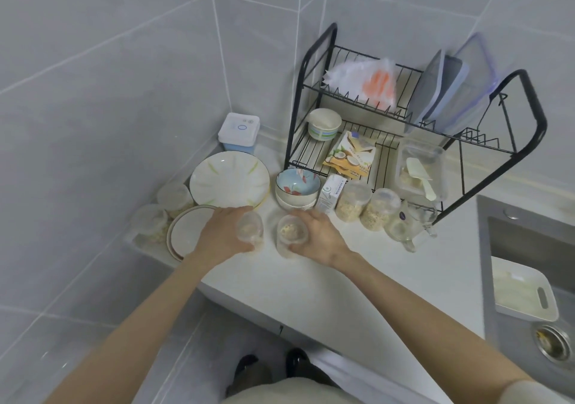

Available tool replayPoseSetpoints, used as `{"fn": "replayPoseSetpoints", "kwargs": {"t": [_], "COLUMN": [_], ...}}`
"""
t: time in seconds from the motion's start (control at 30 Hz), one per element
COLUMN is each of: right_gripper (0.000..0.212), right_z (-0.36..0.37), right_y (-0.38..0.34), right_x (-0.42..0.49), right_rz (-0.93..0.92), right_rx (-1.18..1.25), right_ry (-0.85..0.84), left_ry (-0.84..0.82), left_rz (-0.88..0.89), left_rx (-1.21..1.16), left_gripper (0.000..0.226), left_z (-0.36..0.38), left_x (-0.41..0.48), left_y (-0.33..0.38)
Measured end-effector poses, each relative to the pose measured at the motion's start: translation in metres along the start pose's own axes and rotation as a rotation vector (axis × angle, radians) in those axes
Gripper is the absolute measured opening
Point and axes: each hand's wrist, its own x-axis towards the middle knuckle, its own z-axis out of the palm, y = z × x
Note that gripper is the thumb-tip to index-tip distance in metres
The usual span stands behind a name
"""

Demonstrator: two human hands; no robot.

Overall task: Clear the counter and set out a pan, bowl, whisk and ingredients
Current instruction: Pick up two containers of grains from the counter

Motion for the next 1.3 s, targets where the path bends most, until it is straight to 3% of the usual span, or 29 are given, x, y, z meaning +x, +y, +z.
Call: {"fn": "replayPoseSetpoints", "kwargs": {"t": [0.27, 0.5, 0.9, 1.3], "right_gripper": [0.077, 0.076, 0.067, 0.064], "right_z": [0.003, -0.02, -0.071, -0.074], "right_y": [0.008, 0.011, 0.041, 0.116], "right_x": [-0.004, -0.035, -0.164, -0.381], "right_rz": [-0.033, 0.018, 0.3, 0.735], "right_rx": [0.096, 0.208, 0.274, 0.232], "right_ry": [0.025, 0.2, 0.686, 1.082], "left_ry": [0.068, 0.048, -0.213, -0.58], "left_rz": [0.006, 0.158, 0.61, 1.02], "left_rx": [-0.222, -0.393, -0.388, -0.294], "left_gripper": [0.076, 0.072, 0.076, 0.086], "left_z": [0.003, -0.011, 0.016, 0.125], "left_x": [0.005, 0.01, 0.016, -0.075], "left_y": [0.006, 0.04, 0.172, 0.365]}}
